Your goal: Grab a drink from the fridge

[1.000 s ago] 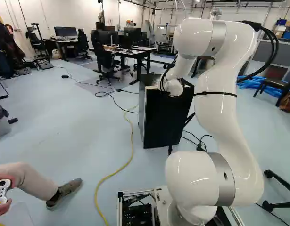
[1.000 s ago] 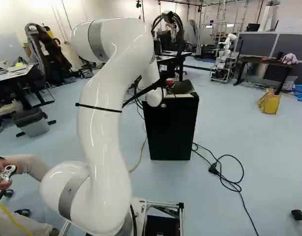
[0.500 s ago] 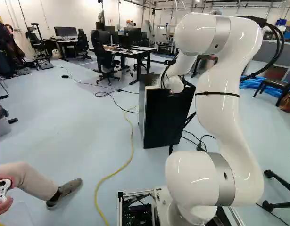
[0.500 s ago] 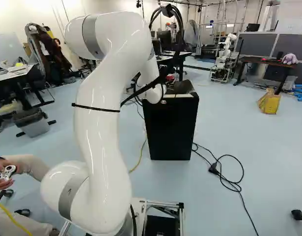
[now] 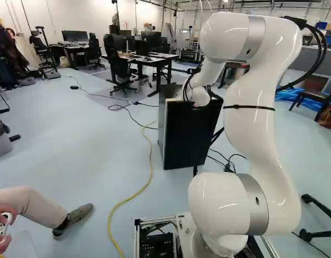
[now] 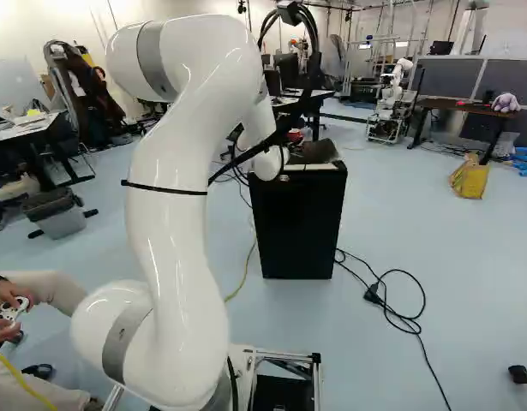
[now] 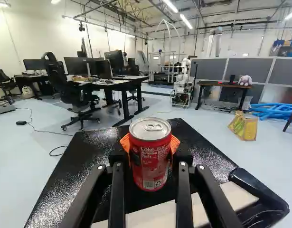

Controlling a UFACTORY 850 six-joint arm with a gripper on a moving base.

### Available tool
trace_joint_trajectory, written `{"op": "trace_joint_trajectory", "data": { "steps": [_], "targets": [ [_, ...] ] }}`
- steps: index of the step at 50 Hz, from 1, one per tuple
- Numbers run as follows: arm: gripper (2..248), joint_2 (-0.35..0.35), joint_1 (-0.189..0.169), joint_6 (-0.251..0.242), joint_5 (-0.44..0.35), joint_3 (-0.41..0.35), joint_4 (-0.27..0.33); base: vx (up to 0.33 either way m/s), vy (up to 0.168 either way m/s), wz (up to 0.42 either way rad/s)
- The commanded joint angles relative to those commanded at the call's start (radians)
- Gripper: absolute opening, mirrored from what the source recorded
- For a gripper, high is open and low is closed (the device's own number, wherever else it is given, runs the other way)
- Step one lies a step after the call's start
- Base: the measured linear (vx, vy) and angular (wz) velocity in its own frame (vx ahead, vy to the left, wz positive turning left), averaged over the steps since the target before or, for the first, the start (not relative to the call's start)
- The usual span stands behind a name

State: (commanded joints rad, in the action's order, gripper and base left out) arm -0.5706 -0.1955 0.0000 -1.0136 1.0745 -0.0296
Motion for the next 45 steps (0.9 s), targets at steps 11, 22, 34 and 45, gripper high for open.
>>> {"op": "trace_joint_trajectory", "data": {
  "steps": [11,22,34,45],
  "targets": [
    [98,0.033,0.008,0.0,0.005,-0.038,0.001,0.0,0.0,0.0],
    [98,0.077,0.018,0.0,0.013,-0.09,0.003,0.0,0.0,0.0],
    [98,0.141,0.032,0.0,0.023,-0.163,0.005,0.0,0.0,0.0],
    [98,0.21,0.048,0.0,0.035,-0.244,0.007,0.0,0.0,0.0]
  ]
}}
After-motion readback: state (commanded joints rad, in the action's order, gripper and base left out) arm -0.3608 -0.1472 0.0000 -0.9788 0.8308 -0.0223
